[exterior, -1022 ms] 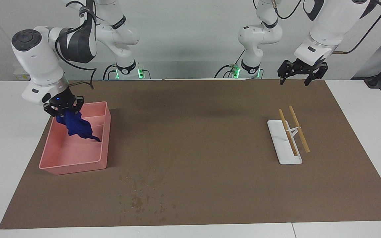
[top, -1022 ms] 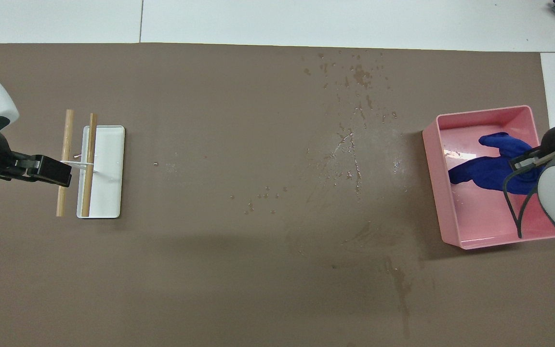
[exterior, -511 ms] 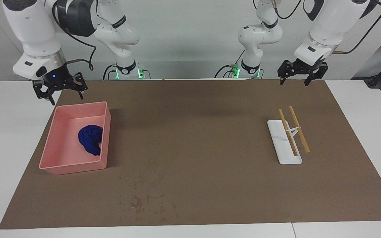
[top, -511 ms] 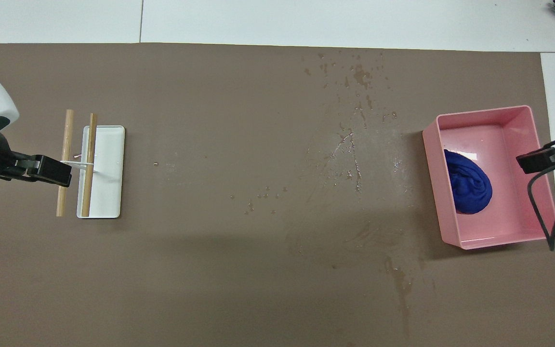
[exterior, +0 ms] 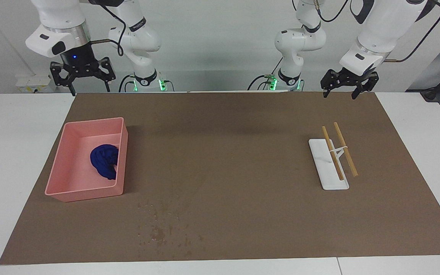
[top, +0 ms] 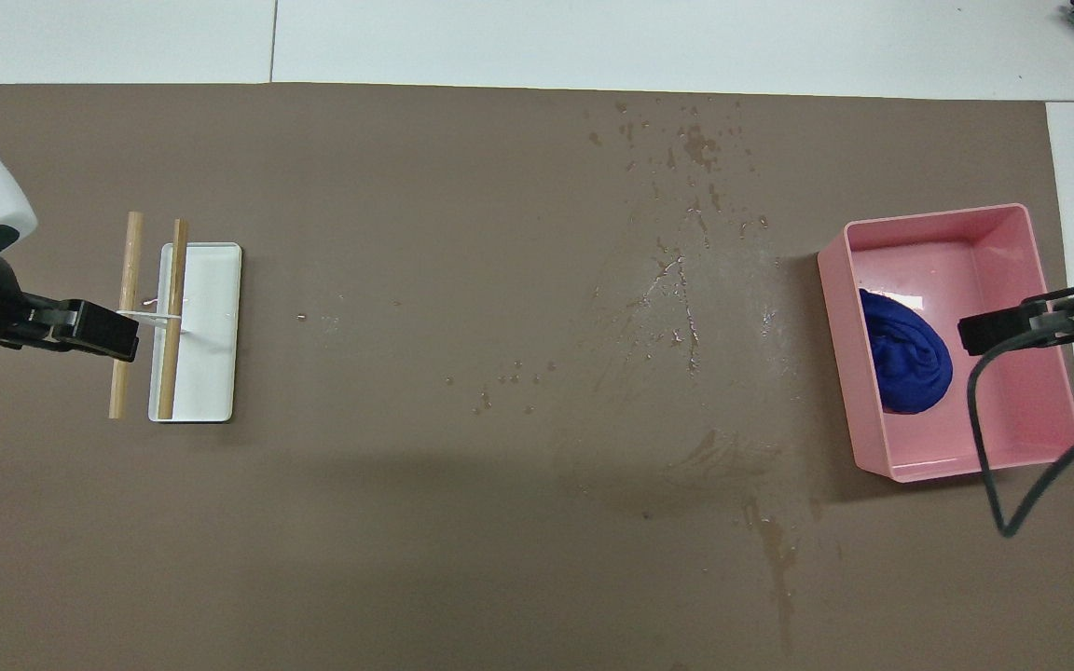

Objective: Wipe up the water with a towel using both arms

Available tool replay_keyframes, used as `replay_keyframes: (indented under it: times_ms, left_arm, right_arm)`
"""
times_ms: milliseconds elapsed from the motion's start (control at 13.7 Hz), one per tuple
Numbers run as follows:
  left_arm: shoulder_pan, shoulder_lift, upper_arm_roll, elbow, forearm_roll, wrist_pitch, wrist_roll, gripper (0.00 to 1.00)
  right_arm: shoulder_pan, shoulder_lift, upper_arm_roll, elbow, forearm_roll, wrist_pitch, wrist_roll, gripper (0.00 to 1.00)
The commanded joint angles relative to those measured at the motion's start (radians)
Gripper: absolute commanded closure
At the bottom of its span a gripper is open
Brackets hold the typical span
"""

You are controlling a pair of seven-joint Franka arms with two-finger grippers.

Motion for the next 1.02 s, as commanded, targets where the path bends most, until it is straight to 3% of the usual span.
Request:
replay_keyframes:
  times_ms: [0,146,219,657,949]
  left_arm:
    - [0.013,-0.027,-0.004,-0.028,-0.008,-0.002,0.014,0.00]
    - [0.013,-0.027,-0.004,-0.028,-0.008,-0.002,0.014,0.00]
    - [0.013,-0.027,-0.004,-0.028,-0.008,-0.002,0.014,0.00]
    - [0.013,-0.027,-0.004,-0.028,-0.008,-0.002,0.014,0.00]
    - [0.013,-0.027,-0.004,-0.028,-0.010,-0.002,0.014,0.00]
  right_arm:
    - [0.013,0.055,0.022,0.071,0.016,-0.083,0.065,0.00]
    - [0.040,0.184,0.025,0.266,-0.021,-0.185,0.076,0.00]
    - [0.040,0.219,0.025,0.314,-0.035,-0.209,0.076,0.00]
    - [0.041,0.215,0.021,0.301,-0.004,-0.126,0.082,0.00]
    - [0.043,0.210,0.021,0.290,-0.002,-0.140,0.155,0.00]
